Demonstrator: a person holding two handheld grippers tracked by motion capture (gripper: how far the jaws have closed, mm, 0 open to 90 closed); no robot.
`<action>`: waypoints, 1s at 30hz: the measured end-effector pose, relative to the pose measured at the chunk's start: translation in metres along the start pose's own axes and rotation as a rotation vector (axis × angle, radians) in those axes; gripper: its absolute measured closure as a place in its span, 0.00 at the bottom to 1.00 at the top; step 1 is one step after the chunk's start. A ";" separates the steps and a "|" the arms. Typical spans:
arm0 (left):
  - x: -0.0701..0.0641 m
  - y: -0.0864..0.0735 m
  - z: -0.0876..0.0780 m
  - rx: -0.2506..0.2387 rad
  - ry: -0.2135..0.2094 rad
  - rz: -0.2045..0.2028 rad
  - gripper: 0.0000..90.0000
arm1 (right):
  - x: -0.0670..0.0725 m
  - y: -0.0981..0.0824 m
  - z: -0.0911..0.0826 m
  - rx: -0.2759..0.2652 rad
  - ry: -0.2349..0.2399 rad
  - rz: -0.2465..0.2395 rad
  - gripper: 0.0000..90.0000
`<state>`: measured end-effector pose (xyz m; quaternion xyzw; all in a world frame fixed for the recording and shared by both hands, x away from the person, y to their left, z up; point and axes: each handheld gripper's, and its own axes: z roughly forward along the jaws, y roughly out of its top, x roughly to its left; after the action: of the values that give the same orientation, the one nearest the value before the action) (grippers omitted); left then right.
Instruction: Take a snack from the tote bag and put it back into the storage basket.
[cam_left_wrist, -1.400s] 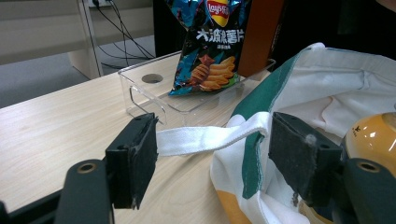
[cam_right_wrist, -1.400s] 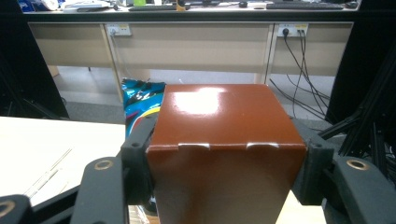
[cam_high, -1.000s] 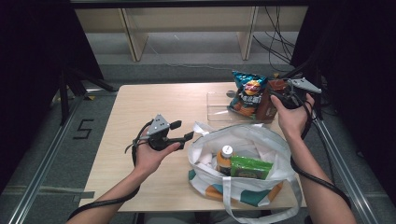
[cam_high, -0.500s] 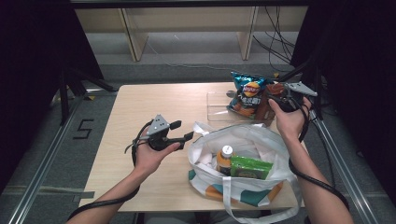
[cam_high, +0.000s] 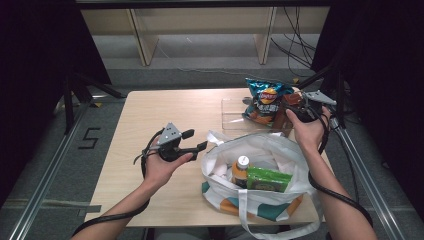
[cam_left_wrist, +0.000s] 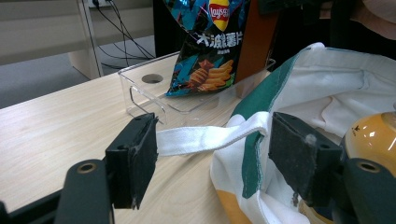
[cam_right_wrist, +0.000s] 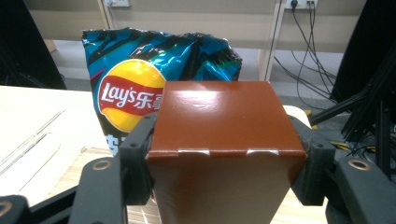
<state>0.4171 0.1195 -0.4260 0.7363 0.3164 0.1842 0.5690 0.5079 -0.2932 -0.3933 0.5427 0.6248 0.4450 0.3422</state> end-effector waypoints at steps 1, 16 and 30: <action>0.000 0.000 0.000 0.000 0.001 -0.001 0.36 | 0.000 0.001 -0.001 0.010 -0.003 0.012 0.42; 0.000 0.000 0.000 0.001 0.000 -0.001 0.36 | -0.006 0.001 -0.013 0.028 0.022 0.015 0.26; 0.000 0.000 0.000 0.001 0.001 0.002 0.36 | -0.010 -0.007 -0.045 0.041 0.084 0.043 0.28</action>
<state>0.4170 0.1193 -0.4259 0.7368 0.3159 0.1849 0.5684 0.4660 -0.3117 -0.3838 0.5436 0.6361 0.4616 0.2946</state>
